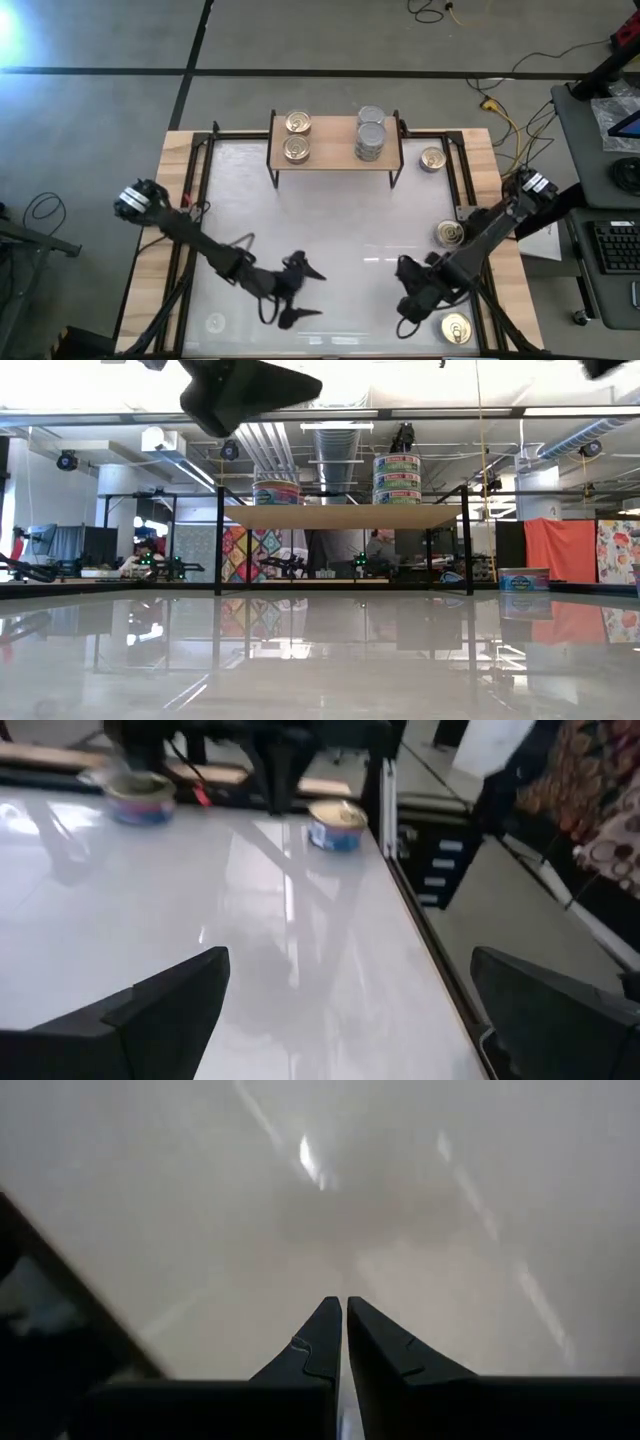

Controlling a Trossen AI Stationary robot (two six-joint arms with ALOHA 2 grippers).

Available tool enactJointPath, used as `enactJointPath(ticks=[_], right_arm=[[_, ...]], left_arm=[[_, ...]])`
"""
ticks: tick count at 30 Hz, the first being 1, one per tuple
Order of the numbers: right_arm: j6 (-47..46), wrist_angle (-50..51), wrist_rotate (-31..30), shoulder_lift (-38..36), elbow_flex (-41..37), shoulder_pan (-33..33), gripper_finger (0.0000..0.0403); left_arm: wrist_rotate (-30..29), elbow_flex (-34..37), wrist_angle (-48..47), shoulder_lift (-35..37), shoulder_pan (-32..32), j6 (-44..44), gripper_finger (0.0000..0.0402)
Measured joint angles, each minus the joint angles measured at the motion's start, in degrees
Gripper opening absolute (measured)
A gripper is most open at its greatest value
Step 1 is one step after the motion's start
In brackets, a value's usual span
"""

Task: Stack canned seafood by type on shelf
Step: Stack the bottom blue-pink tuna can on top of the blue-pink tuna can on the shelf

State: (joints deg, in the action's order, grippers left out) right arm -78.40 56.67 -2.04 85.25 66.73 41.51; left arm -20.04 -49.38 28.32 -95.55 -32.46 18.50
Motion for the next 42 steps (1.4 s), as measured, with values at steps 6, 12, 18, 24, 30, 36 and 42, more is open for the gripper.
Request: enactJointPath(ticks=[6, 12, 18, 24, 30, 36, 42], right_arm=[[-12.53, -5.45, 13.98, 2.08, -0.36, 5.59, 0.0013], [-18.18, -7.9, 22.03, 6.75, -0.36, 10.7, 0.0013], [-18.9, -5.37, 28.77, 9.96, -0.38, 11.11, 0.0013], [-11.68, 1.96, 25.48, 11.62, -0.47, 9.81, 0.0013], [-1.97, -3.33, 9.81, 10.39, 1.46, 5.03, 0.0013], [16.41, -10.39, -2.7, 10.01, 6.26, -0.84, 0.0013], [25.38, -7.15, -3.38, 10.1, 11.53, -2.04, 0.0013]], left_arm=[[-0.02, -7.87, -5.42, -7.94, -3.35, 0.07, 0.04], [-0.53, -13.58, -14.28, -11.12, -4.12, -0.09, 0.04], [-0.77, -14.36, -14.39, -10.99, -4.1, -2.63, 0.04], [-3.27, -14.16, -14.36, -10.82, -4.08, -2.84, 0.04], [-3.49, -13.95, -14.39, -10.73, -3.87, -2.47, 0.04], [-4.01, -13.9, -15.7, -10.69, -3.3, 1.01, 0.04], [-6.22, -13.86, -17.74, -10.69, -3.27, 3.75, 0.04]])
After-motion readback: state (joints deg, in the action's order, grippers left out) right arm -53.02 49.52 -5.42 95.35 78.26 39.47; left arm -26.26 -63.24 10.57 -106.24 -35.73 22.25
